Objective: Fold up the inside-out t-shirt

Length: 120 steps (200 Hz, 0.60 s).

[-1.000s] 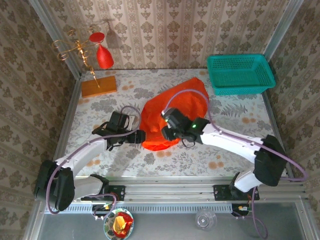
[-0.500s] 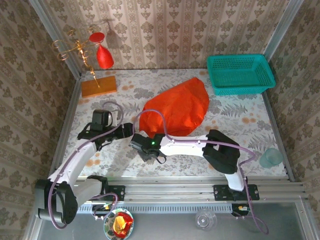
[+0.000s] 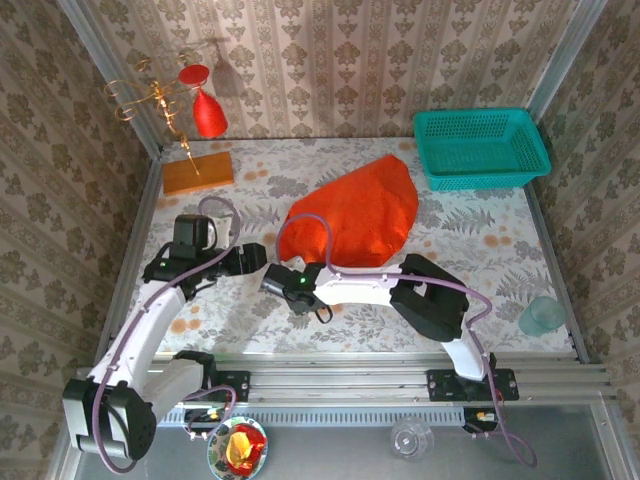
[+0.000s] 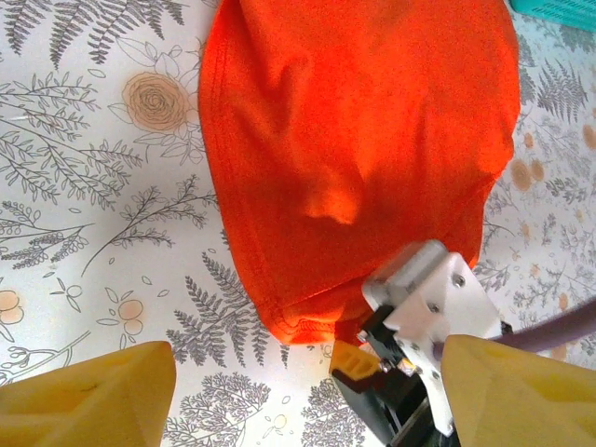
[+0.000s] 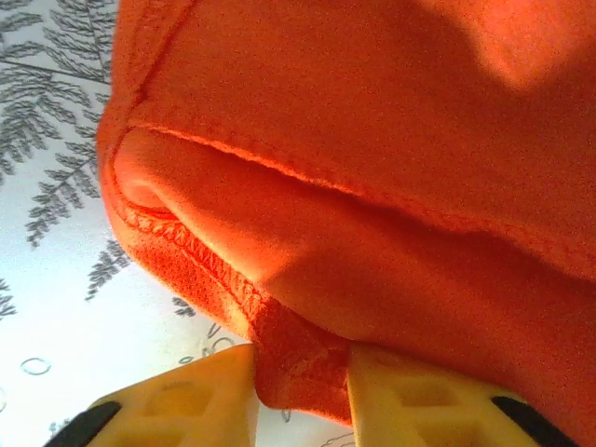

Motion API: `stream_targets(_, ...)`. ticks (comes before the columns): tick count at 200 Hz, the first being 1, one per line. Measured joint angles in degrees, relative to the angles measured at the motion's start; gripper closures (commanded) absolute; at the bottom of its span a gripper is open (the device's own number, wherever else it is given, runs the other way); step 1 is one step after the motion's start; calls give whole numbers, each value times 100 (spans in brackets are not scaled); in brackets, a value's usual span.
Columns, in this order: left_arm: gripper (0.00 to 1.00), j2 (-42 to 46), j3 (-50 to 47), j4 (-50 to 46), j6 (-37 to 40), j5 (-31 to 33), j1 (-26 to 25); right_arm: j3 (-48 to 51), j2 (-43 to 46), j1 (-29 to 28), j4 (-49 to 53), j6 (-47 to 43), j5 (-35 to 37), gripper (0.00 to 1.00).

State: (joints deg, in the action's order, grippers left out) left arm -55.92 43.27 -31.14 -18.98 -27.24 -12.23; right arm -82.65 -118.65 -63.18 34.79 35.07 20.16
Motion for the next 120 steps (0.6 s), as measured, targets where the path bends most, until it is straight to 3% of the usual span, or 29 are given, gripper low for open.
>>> stream_targets(30,27,201,-2,57,46,-107,-11,28,68,24,15,-44,2,100)
stream_targets(53,27,407,-2,238,111,-105,-138,282,531,24,37,-57,2,100)
stream_targets(84,28,542,-2,693,326,-219,-551,713,1873,26,151,-90,28,100)
stream_targets(120,29,442,2,1676,699,-356,-1316,1067,3434,212,212,-190,46,100)
